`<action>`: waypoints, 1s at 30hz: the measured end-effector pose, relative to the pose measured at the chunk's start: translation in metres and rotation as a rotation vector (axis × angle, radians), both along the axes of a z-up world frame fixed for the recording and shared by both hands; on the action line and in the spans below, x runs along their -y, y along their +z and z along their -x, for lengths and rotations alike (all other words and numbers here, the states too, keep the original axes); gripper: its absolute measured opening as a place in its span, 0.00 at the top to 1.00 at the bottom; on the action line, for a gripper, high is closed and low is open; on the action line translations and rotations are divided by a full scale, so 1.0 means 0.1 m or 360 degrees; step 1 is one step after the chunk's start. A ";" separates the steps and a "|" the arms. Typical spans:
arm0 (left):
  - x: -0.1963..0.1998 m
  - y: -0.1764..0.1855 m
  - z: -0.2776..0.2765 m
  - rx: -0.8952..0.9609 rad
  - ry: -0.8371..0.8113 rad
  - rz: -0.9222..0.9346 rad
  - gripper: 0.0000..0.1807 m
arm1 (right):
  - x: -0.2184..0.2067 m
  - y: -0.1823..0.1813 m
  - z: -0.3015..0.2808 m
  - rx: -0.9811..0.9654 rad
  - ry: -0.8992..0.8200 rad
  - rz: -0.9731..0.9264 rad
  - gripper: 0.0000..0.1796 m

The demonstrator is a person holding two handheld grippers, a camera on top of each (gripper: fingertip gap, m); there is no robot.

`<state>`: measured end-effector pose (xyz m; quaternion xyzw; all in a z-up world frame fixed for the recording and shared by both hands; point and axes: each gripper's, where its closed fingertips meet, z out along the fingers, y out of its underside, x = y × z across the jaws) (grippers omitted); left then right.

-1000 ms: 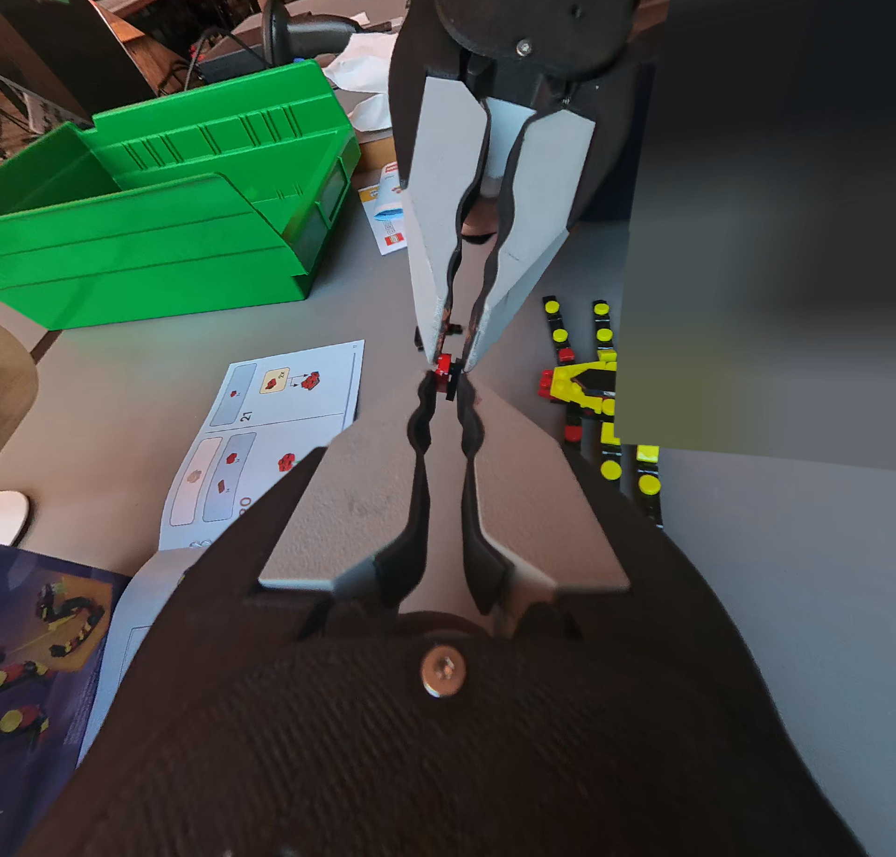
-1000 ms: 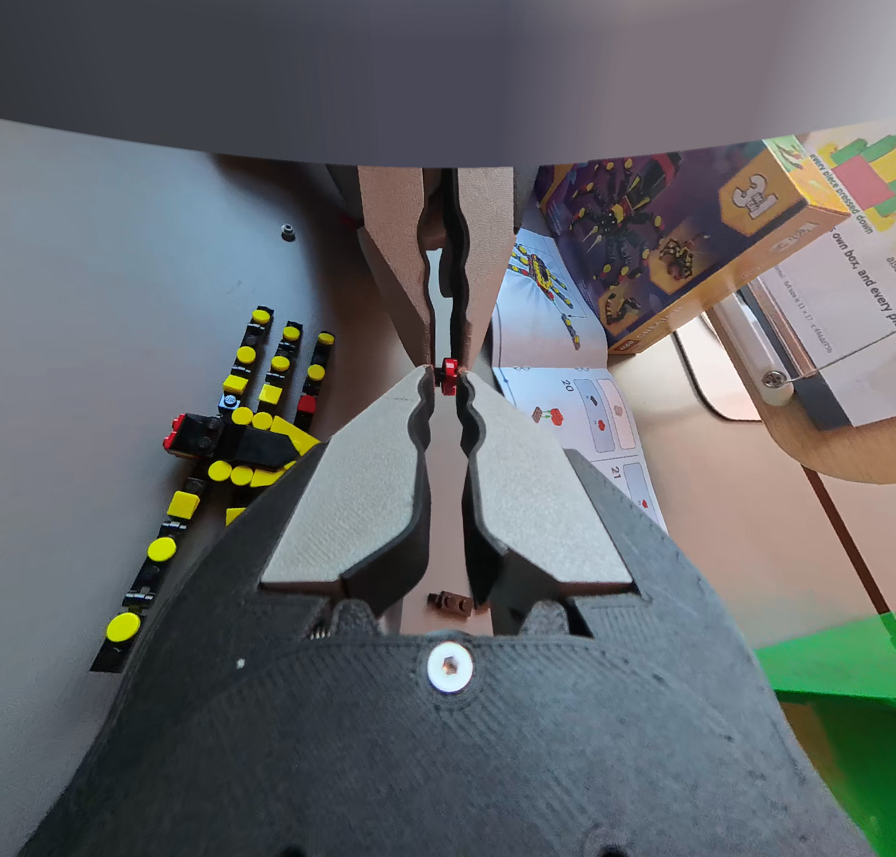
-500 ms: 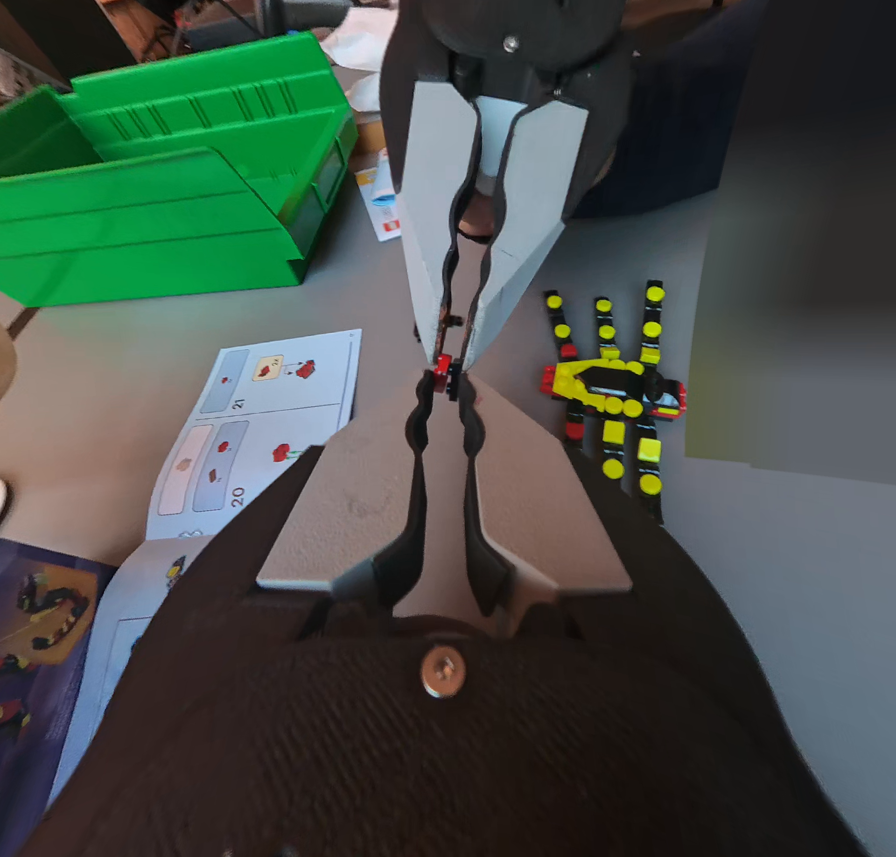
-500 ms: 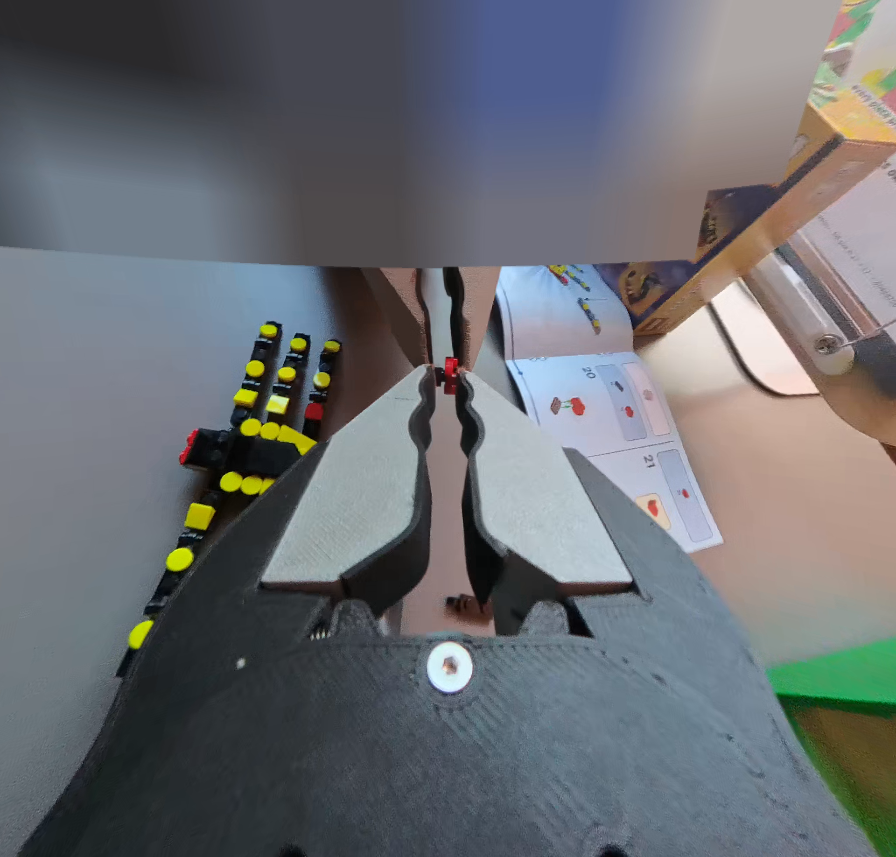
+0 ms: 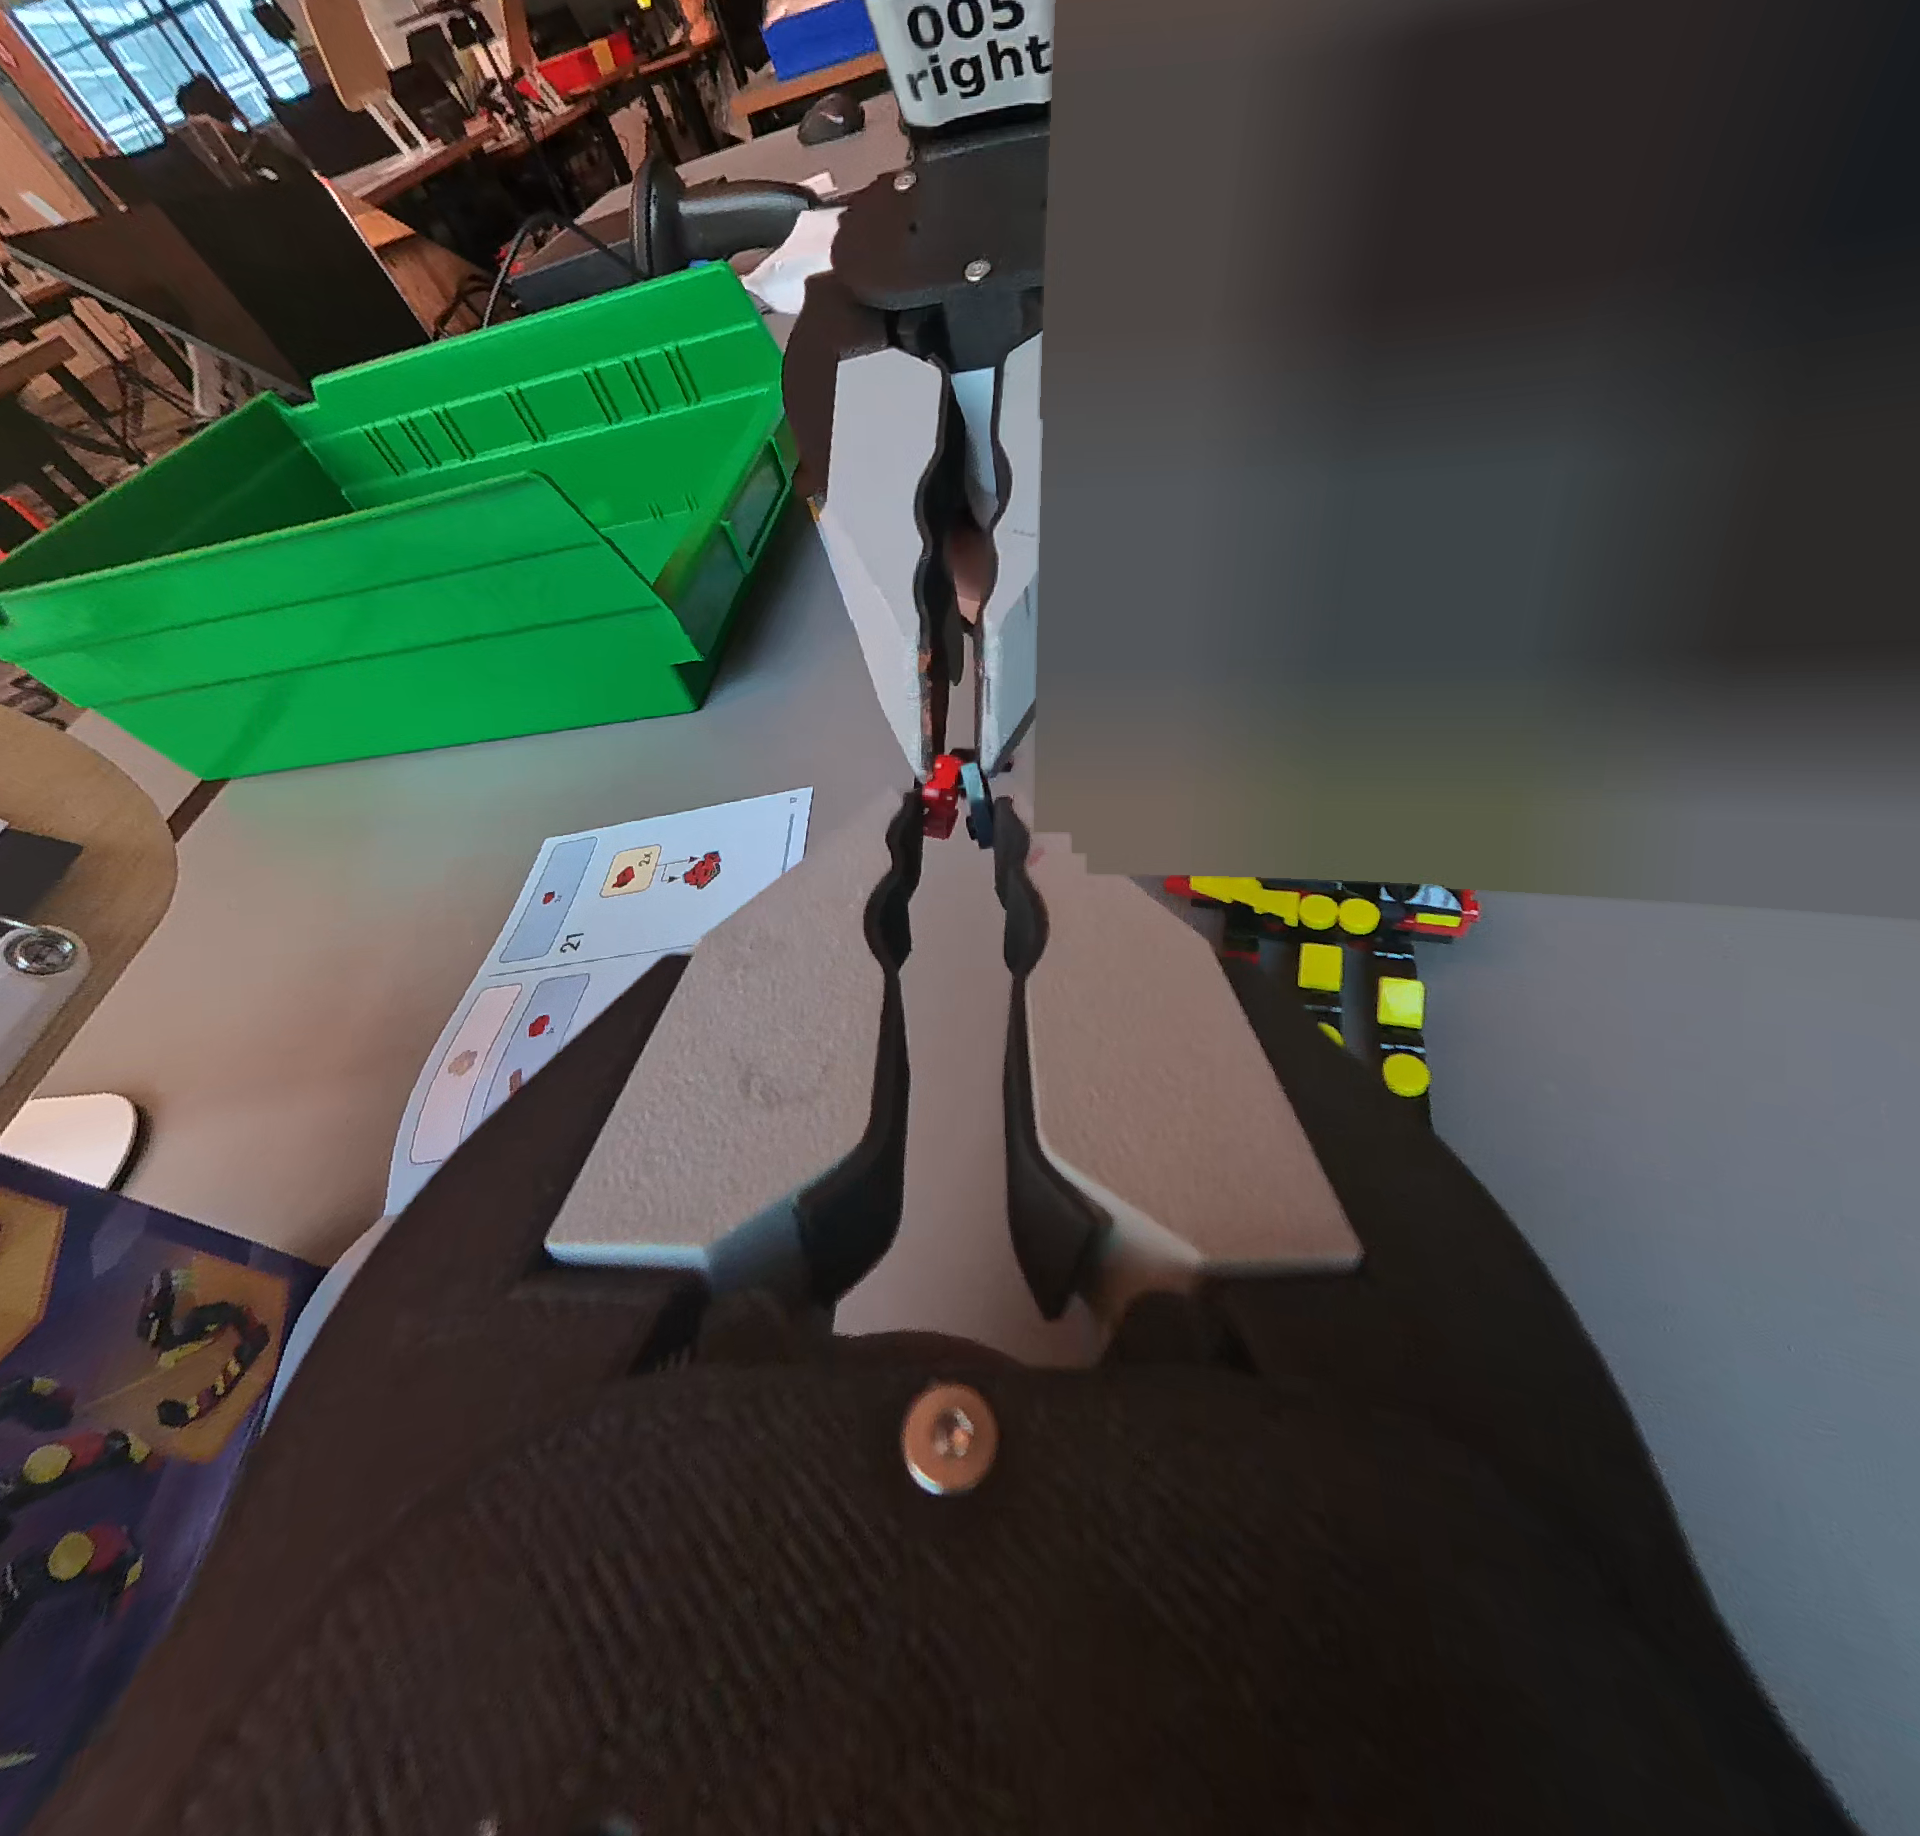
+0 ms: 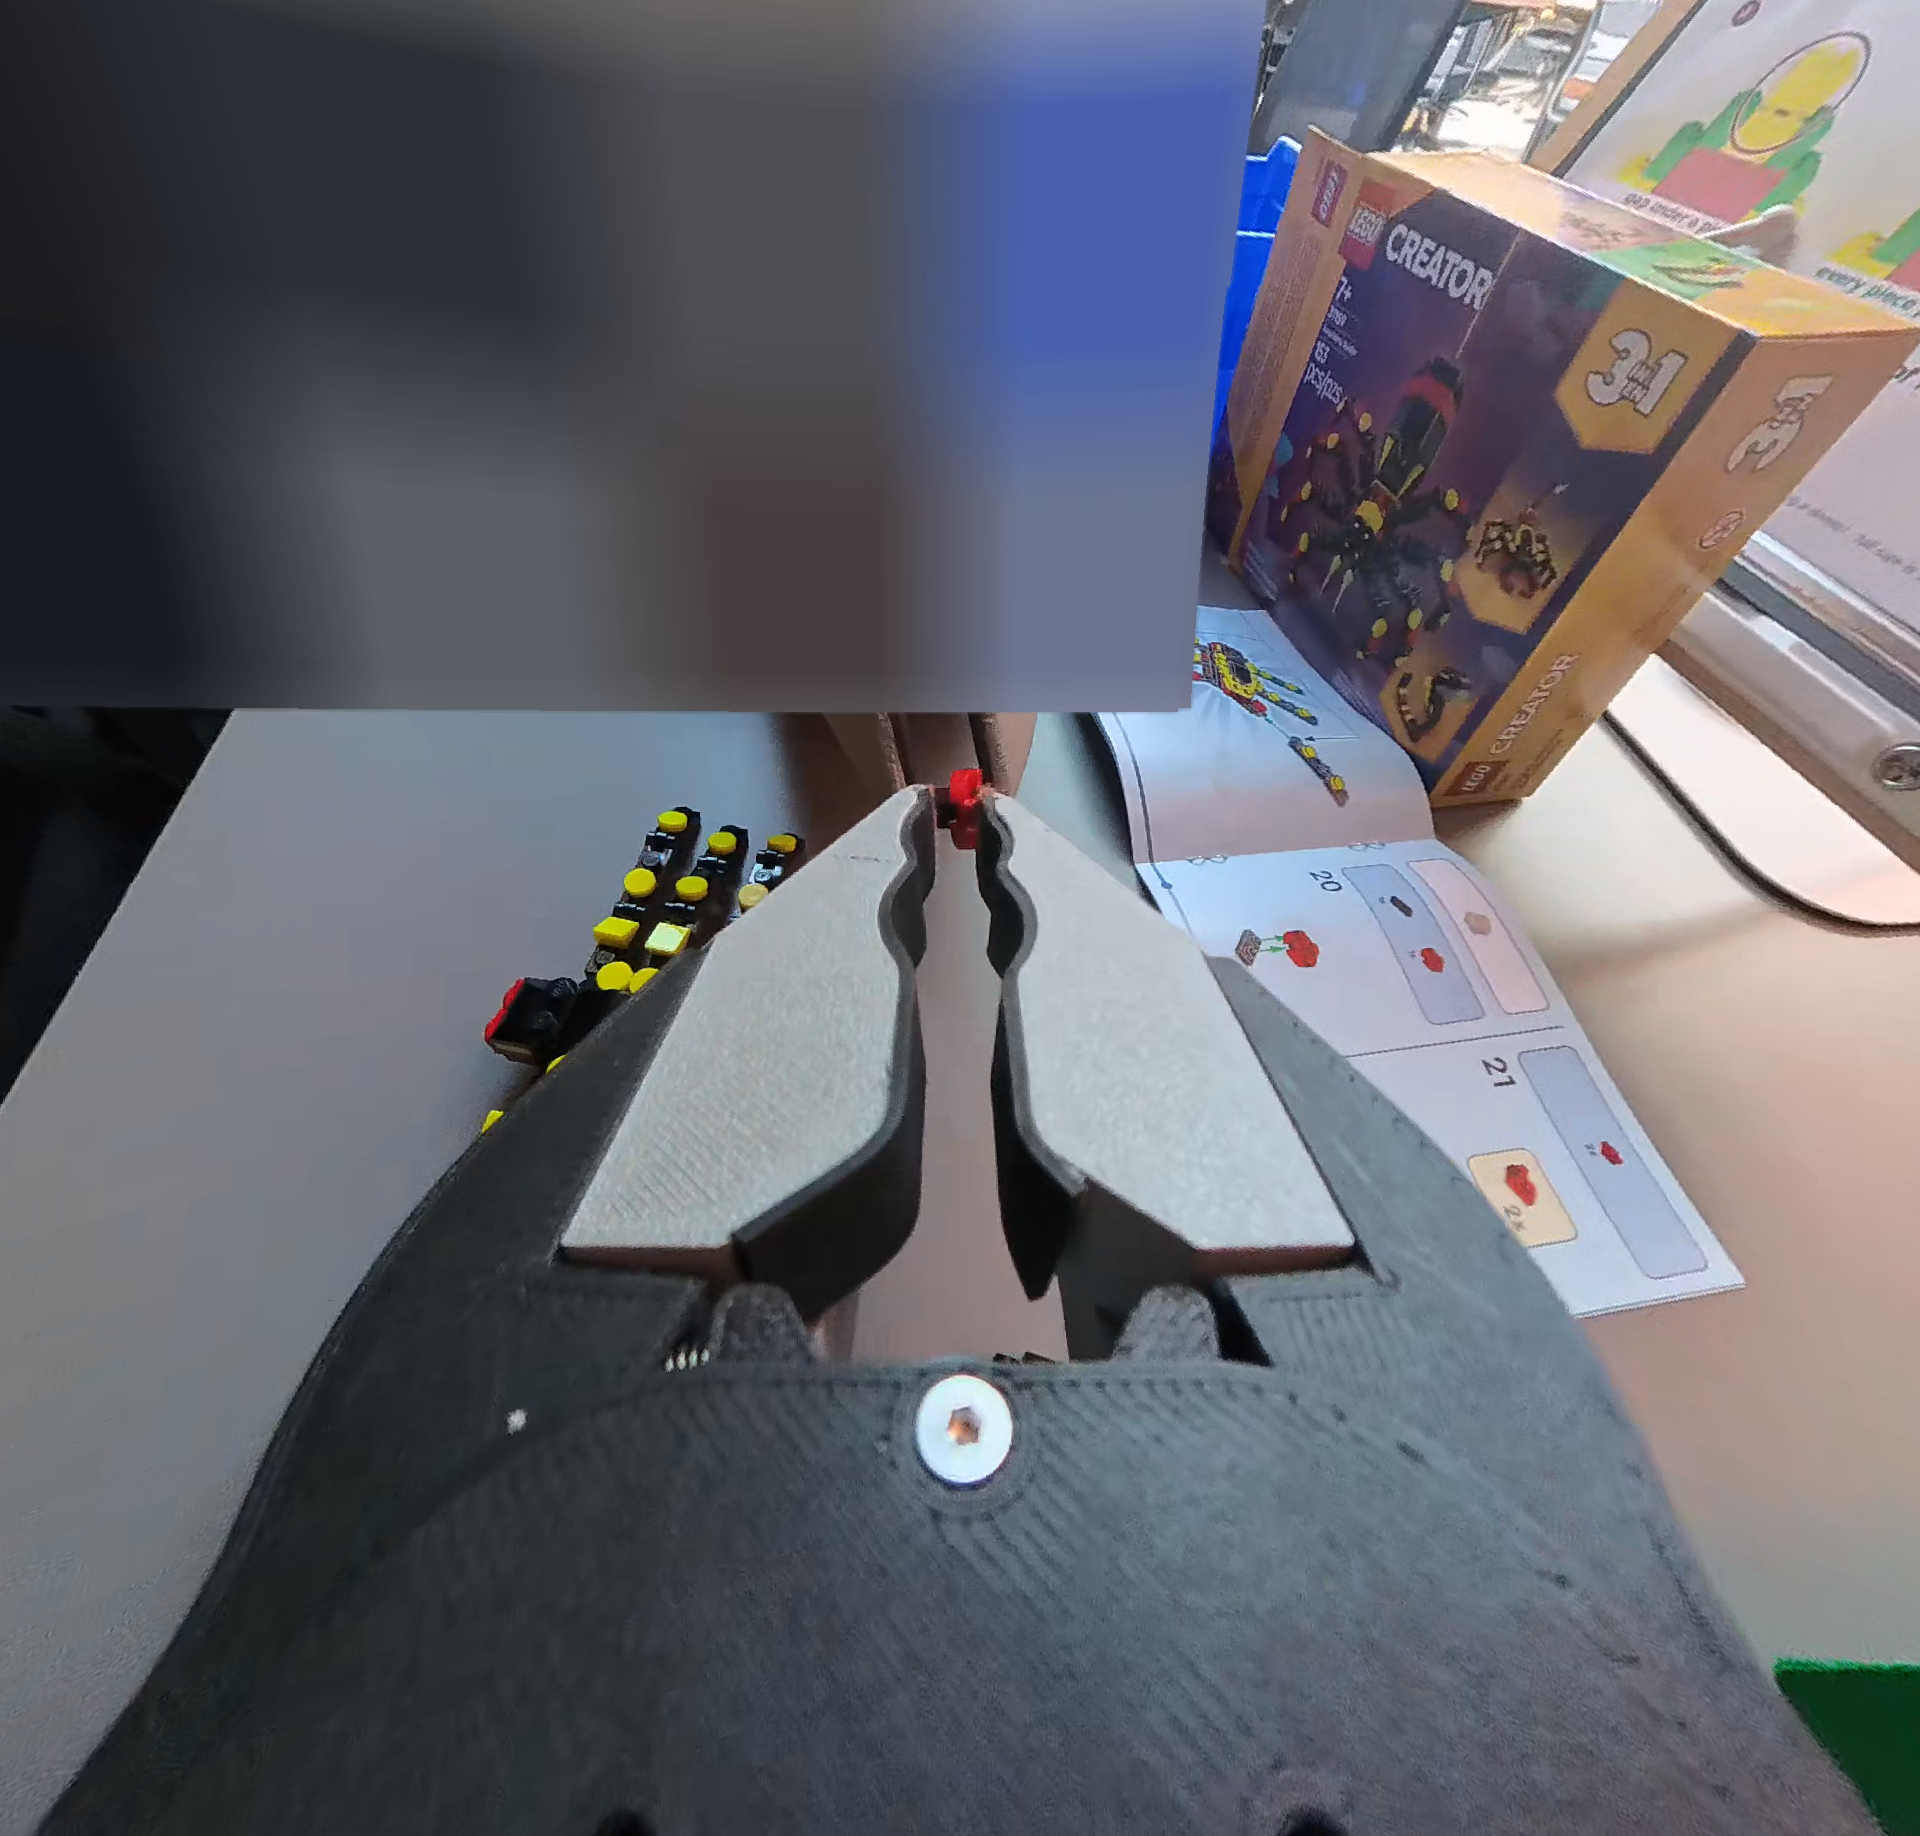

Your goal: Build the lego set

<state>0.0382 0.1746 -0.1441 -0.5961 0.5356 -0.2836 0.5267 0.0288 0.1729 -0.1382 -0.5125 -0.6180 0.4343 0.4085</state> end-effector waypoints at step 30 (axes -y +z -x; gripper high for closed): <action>-0.05 -0.09 0.01 -0.0081 0.0118 0.0046 0.96 | -0.04 -0.04 0.00 -0.0044 0.0042 -0.0027 0.96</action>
